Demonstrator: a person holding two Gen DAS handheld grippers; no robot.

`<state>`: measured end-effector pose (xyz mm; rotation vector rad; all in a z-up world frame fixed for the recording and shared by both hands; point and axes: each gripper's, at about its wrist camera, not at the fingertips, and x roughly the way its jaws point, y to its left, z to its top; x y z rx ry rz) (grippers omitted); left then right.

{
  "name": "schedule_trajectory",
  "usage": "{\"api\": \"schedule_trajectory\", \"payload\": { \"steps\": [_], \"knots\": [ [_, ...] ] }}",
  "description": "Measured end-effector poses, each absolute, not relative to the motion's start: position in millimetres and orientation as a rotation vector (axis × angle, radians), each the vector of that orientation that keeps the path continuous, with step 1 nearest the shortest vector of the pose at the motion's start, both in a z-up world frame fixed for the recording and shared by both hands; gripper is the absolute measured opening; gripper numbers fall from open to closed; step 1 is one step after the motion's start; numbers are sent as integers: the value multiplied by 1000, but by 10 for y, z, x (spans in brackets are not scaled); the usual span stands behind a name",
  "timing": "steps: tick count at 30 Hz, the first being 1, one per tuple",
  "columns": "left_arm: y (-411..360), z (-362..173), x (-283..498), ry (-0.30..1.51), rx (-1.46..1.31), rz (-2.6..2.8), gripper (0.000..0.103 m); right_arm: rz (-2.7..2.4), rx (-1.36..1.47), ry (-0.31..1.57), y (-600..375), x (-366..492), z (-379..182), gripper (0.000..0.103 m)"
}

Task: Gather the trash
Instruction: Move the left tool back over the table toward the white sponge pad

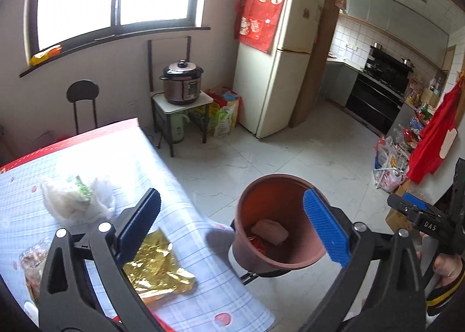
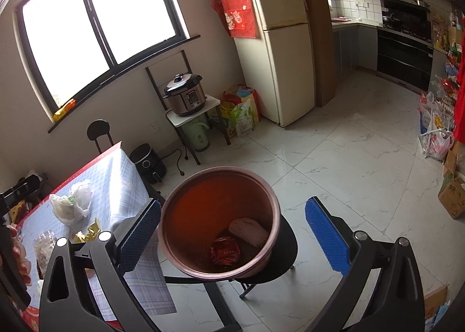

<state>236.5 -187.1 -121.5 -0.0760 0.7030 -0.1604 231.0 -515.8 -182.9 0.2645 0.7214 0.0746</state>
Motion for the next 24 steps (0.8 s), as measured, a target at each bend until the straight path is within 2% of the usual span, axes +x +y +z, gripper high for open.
{"api": "schedule_trajectory", "payload": {
  "steps": [13, 24],
  "knots": [
    [156, -1056, 1137, 623, -214, 202, 97, 268, 150, 730, -3799, 2212, -1516, 98],
    [1596, -1306, 38, 634, -383, 382, 97, 411, 32, 750, -2450, 1885, -1335, 98]
  ]
}}
